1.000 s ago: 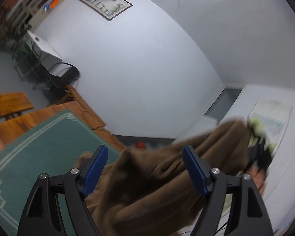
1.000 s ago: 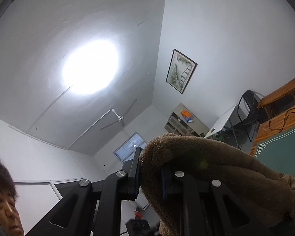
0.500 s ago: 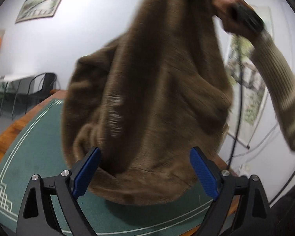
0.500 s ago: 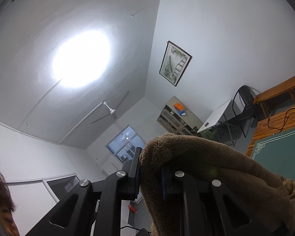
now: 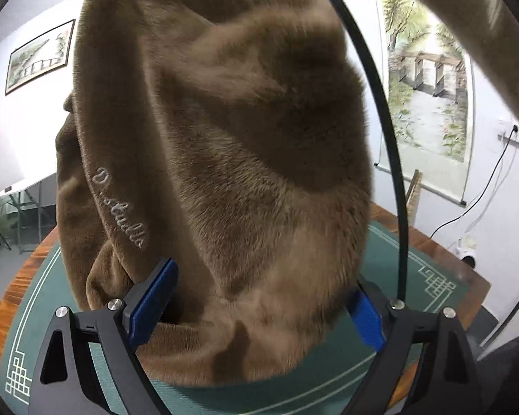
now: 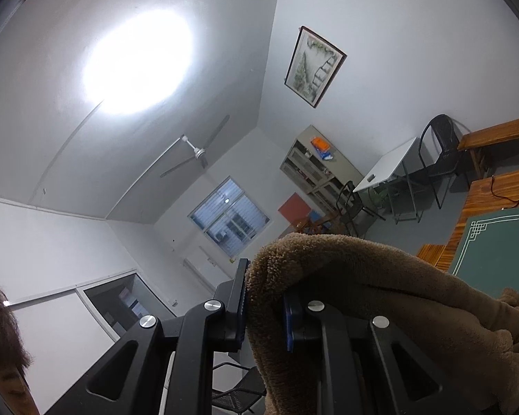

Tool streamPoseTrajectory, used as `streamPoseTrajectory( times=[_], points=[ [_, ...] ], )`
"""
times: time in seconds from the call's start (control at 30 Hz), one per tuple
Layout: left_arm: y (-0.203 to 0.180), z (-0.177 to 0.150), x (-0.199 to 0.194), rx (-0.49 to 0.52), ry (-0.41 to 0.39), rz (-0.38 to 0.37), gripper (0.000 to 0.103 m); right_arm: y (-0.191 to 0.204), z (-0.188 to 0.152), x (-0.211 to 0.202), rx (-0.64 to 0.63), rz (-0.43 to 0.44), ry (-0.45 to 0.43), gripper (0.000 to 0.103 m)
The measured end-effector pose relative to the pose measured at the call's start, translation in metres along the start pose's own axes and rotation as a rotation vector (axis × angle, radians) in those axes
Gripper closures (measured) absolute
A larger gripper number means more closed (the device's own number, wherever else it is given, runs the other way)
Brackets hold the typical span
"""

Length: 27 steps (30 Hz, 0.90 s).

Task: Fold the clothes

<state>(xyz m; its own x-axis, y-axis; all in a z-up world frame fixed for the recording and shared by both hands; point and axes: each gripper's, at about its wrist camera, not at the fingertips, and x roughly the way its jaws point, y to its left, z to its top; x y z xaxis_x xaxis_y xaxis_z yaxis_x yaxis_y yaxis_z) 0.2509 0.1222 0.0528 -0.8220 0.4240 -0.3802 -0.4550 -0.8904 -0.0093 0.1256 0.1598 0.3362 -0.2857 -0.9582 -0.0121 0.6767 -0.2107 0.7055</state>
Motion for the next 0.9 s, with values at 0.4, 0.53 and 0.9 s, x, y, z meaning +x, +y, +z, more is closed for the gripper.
streamPoseTrajectory(
  times=[0.4,0.53,0.9],
  points=[
    [0.017,0.026,0.009,-0.090,0.114,0.133,0.090,-0.010,0.002,-0.053,0.003,-0.071,-0.118,0.084],
    [0.067,0.057,-0.020,-0.271,0.029,0.237,0.092,-0.023,-0.007,-0.119,-0.002,-0.185,-0.225,0.084],
    [0.115,0.140,-0.084,-0.327,-0.249,0.387,0.093,-0.121,-0.120,-0.231,0.161,-0.614,-0.135,0.084]
  ],
)
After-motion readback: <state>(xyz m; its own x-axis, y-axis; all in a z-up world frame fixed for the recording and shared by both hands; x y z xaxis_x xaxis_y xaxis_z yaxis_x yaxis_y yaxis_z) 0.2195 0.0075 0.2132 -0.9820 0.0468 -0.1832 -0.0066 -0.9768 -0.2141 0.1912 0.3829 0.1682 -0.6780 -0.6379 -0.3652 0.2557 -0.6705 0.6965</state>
